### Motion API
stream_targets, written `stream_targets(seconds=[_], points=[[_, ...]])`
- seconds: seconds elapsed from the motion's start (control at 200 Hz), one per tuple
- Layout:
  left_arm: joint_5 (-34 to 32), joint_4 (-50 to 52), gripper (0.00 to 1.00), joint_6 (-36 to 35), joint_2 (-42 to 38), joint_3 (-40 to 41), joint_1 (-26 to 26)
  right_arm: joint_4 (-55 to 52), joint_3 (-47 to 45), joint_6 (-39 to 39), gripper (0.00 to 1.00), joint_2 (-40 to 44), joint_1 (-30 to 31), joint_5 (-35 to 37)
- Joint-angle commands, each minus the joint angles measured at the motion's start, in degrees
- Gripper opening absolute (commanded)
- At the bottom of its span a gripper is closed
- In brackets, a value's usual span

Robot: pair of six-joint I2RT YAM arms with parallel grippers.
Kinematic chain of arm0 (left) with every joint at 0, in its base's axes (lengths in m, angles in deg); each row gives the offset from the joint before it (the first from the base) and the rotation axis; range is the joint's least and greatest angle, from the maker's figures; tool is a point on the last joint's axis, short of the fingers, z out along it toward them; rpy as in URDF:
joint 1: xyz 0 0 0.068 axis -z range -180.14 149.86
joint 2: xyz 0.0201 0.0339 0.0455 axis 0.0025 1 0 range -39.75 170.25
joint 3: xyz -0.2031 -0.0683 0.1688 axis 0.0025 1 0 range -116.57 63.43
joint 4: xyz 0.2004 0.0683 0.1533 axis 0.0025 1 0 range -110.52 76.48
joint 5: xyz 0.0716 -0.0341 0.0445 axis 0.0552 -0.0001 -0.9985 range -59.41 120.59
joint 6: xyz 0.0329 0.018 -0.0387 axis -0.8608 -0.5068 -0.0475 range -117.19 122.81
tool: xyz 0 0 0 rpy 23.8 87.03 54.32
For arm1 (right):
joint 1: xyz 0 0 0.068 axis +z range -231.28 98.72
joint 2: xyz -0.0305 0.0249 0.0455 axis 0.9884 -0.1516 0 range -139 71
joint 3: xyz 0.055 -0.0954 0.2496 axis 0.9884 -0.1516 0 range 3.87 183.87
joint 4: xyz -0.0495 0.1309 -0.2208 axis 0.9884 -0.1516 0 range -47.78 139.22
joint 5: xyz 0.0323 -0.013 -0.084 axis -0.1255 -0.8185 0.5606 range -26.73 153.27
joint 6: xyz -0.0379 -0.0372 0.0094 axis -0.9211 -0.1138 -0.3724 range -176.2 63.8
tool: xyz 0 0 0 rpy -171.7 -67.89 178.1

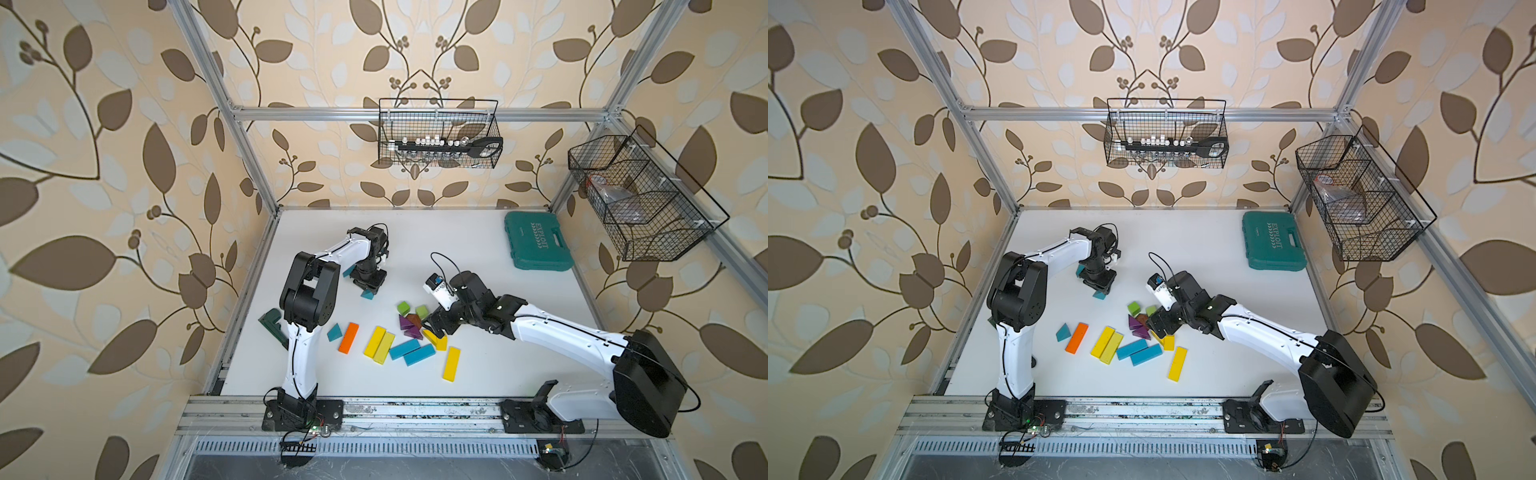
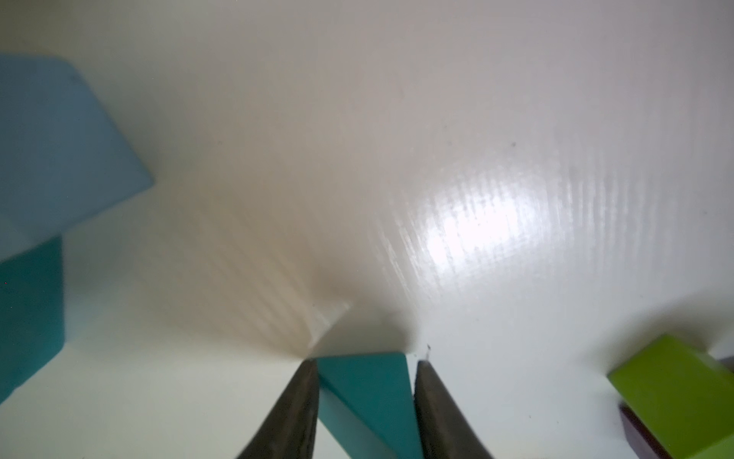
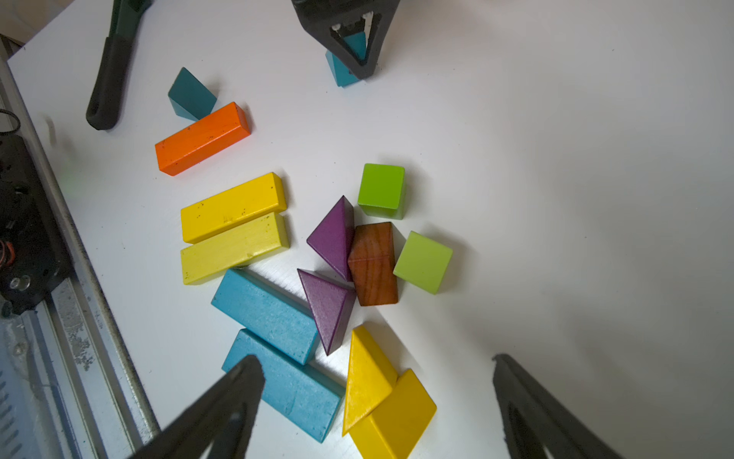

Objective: Assemble a small pinwheel with building blocks
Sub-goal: Pick up the building block from the center of the board.

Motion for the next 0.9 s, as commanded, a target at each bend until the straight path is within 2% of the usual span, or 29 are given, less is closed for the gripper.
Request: stream_targets(seconds=[0.0, 0.09, 0.165, 0.24, 0.355, 0.465, 0.52, 0.61, 0.665, 0.705, 0.81, 0.895], points=[[0.8, -0.4, 0.46, -1.65, 0.14, 0.8, -0.35, 0.17, -0.78, 0.53, 0.92, -0.24, 0.23, -0.02], [-0.53, 0.78, 0.46, -0.55, -0.44, -0.38, -0.3, 0.09, -0.87, 0.62, 0.92, -0.33, 0.23, -0.06], [0.82, 0.39, 0.44, 0.29, -1.42, -0.43, -0.36, 0.19, -0.82, 0.62, 0.92, -0.48, 0.23, -0.16], [0.91, 0.87, 0.45, 2.98, -1.92, -0.84, -0.28, 0.18, -0.81, 0.62, 0.92, -0.58, 0.23, -0.17], [-2.41, 1.38, 0.48, 9.0, -4.39, 0.38, -0.19, 0.48, -1.14, 0.88, 0.92, -0.52, 0.23, -0.16], [-8.32, 4.01, 0.59, 20.36, -8.19, 1.54, -0.54, 0.83, -1.33, 0.89, 0.93, -0.5, 0.24, -0.36], [-10.56, 7.01, 0.61, 29.21, -9.69, 1.8, -0.54, 1.11, -1.53, 0.88, 0.93, -0.53, 0.23, -0.45], [-8.45, 8.53, 0.64, 41.6, -12.29, 5.2, -0.49, 1.53, -1.51, 0.93, 0.93, -0.7, 0.23, -0.54], [-3.29, 5.49, 0.64, 45.42, -13.98, 8.65, -0.11, 1.49, -1.48, 0.88, 0.93, -0.82, 0.25, -0.46], [-2.04, 3.64, 0.69, 48.27, -14.66, 10.47, 0.85, 1.41, -1.44, 0.89, 0.93, -0.82, 0.25, -0.5], [-1.45, 3.61, 0.71, 51.15, -13.35, 10.71, 3.29, 1.32, -1.68, 0.89, 0.93, -0.33, 0.23, -0.54], [-2.19, 4.66, 0.71, 49.36, -11.56, 9.53, 3.48, 1.57, -2.11, 1.05, 0.93, 0.15, 0.22, -0.57]])
